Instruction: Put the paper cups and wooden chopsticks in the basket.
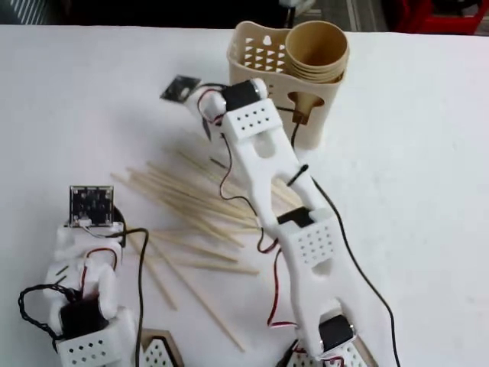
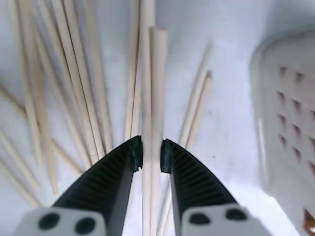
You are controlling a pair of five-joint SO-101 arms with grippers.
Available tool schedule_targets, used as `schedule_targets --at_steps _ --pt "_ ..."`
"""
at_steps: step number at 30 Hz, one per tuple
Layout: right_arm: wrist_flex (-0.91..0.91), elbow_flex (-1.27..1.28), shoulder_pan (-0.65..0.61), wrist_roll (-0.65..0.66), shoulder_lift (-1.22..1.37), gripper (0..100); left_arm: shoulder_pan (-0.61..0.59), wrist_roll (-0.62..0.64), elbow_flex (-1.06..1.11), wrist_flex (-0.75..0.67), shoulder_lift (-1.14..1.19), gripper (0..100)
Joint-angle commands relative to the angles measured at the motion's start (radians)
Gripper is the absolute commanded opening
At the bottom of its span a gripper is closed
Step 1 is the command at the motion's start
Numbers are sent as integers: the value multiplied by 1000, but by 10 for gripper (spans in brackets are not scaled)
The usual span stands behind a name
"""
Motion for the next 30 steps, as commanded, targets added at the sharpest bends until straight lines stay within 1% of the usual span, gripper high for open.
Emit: schedule_targets --at_steps 1,6,8,11,15,22,27,30 --pt "8 -15 -2 -43 -153 19 -2 -11 -8 -23 -12 154" --pt "-4 -18 -45 -100 -338 19 -2 -11 -8 -25 -12 154" --pt "-36 -18 -64 -133 -420 19 -2 -11 -8 -25 -12 154" --pt "-128 -18 -67 -183 -526 19 -2 -11 -8 -25 -12 154" --pt "-320 -18 -30 -233 -608 19 -2 -11 -8 -25 -12 154" --pt "-665 -6 53 -342 -621 19 -2 -11 -8 -25 -12 154" --pt "-874 -9 104 -347 -550 19 -2 -11 -8 -25 -12 154" --pt "-954 -8 134 -347 -479 19 -2 -11 -8 -25 -12 154"
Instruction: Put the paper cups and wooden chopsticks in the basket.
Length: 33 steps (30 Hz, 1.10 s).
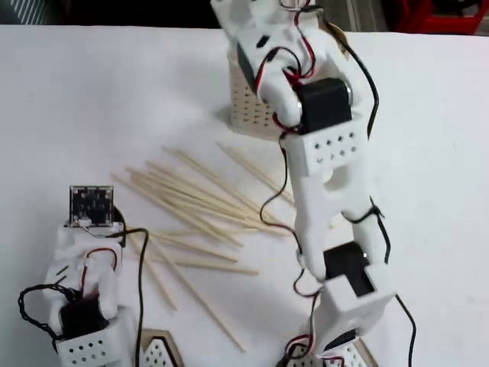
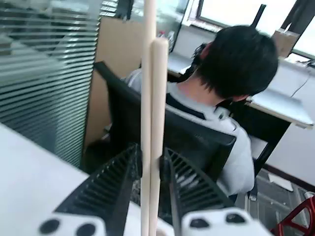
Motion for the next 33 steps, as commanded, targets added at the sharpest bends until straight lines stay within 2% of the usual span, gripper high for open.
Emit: schedule_targets --at_steps 1,14,20,23,28,33 --pt "-94 -9 42 -8 51 19 -2 -11 -8 -25 -12 154" --pt "-64 -14 108 -9 298 19 -2 -11 -8 -25 -12 154" --pt "10 -15 107 -9 309 129 -2 -11 -8 -25 -12 154" --pt "54 -20 104 -9 292 137 -2 -11 -8 -25 -12 154" --pt "217 -34 87 -9 202 138 -2 -11 -8 -25 -12 154" --pt "453 -32 48 -9 114 138 -2 -11 -8 -25 -12 154"
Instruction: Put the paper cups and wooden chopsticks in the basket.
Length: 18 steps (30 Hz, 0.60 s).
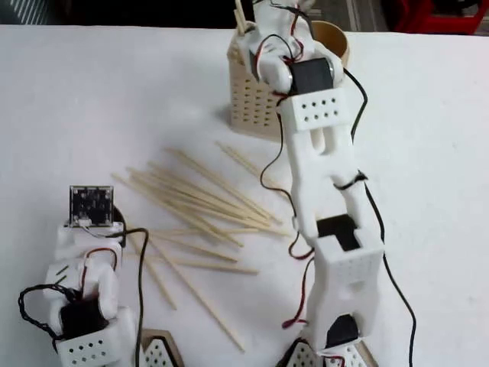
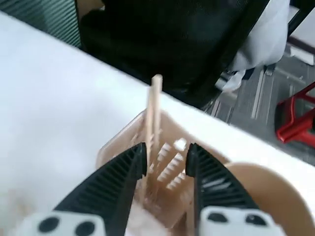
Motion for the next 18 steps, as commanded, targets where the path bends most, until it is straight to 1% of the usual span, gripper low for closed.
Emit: schedule_targets --at_steps 1,5,10,12,16,18 --pt "174 -34 -39 -3 -111 138 -2 -11 -8 -25 -12 154" --pt "360 -34 -82 2 -133 138 -2 -11 -8 -25 -12 154" --pt "522 -14 -134 2 -114 139 -2 -11 -8 -23 -12 154" --pt "539 8 -157 6 -88 140 -2 -11 -8 -23 -12 154" --pt "539 100 -191 146 -19 142 -2 -11 -8 -23 -12 154" --pt "538 132 -208 180 27 152 -2 -11 -8 -23 -12 154"
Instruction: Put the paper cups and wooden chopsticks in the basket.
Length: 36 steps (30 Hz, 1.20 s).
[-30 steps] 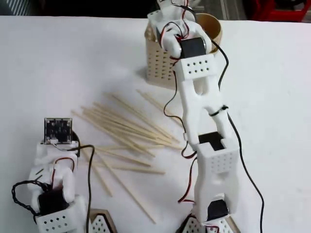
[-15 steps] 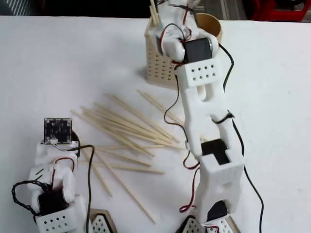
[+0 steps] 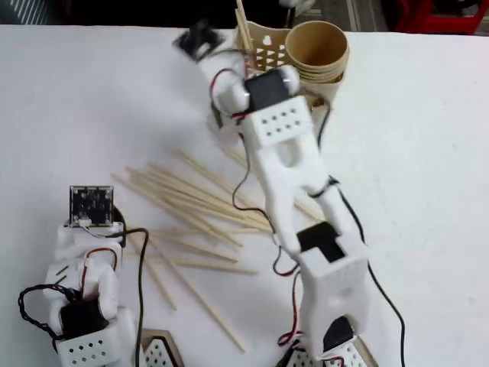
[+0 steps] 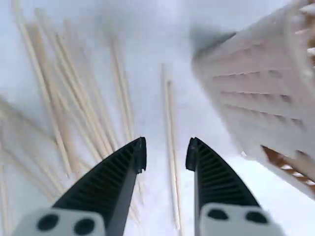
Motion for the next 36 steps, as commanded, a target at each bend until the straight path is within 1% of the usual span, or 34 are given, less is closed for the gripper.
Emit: schedule_targets --at_steps 1,5,9,13,18,20,24,26,31,36 --pt "5 29 -36 58 44 167 -2 -11 -8 -23 -12 154" --pt "-1 32 -64 63 166 220 -2 -11 -8 -25 -12 154" --pt "-82 32 -84 66 280 219 -2 -11 -8 -25 -12 154" --pt "-159 32 -87 115 374 219 -2 -11 -8 -25 -12 154" --pt "-223 32 -74 144 446 217 -2 -11 -8 -25 -12 154" --pt "-239 32 -73 158 469 188 -2 -11 -8 -25 -12 154" --pt "-257 32 -73 207 512 59 -2 -11 -8 -25 -12 154" --pt "-251 32 -73 218 515 13 -2 -11 -8 -25 -12 154" --pt "-222 29 -73 219 506 18 -2 -11 -8 -25 -12 154" --pt "-125 -51 -76 218 414 18 -2 -11 -8 -25 -12 154"
